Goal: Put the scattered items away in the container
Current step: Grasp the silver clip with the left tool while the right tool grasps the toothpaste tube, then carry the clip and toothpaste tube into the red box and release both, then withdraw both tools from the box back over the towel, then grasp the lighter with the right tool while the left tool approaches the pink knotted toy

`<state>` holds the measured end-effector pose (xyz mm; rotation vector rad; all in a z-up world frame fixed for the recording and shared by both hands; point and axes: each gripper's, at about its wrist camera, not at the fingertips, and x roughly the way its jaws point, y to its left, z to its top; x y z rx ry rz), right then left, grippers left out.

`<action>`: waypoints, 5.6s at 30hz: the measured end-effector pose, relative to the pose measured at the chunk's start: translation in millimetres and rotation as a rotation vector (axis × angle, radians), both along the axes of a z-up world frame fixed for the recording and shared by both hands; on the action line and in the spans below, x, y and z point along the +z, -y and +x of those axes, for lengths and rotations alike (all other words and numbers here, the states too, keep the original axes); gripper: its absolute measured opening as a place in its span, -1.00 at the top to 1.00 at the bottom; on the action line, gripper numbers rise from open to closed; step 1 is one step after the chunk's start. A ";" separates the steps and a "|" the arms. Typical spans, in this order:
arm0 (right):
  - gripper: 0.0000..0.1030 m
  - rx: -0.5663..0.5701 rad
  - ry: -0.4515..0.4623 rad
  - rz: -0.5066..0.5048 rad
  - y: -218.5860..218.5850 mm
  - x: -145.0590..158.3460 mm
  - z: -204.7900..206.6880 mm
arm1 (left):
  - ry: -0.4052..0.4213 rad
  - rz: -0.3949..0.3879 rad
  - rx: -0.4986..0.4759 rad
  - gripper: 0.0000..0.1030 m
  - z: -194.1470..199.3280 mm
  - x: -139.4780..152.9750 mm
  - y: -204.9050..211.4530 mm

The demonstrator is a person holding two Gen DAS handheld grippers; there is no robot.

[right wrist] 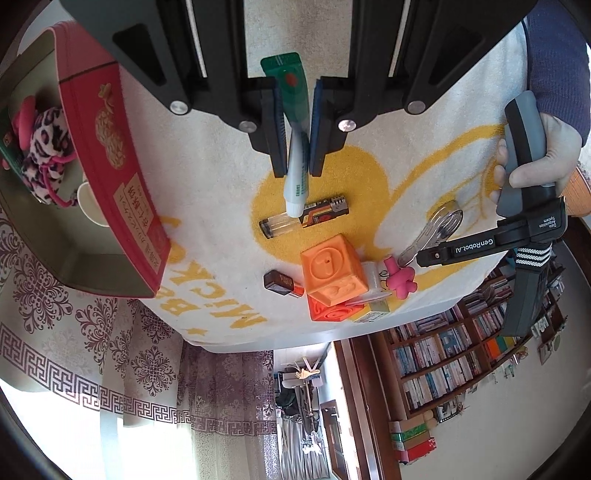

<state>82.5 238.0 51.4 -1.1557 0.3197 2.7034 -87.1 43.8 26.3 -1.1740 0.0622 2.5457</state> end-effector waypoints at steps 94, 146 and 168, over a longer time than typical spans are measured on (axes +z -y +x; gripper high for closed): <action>-0.54 -0.416 -0.219 -0.098 -166.8 40.9 135.6 | -0.079 0.251 -0.320 -0.99 106.7 75.4 -184.0; -0.72 0.301 0.167 0.098 -12.1 -41.0 -93.0 | 0.019 0.234 0.085 -0.99 42.2 6.5 -14.7; -0.69 0.249 0.124 0.001 -30.9 -37.9 -89.8 | 0.042 0.096 0.096 -0.99 14.7 -3.7 -28.0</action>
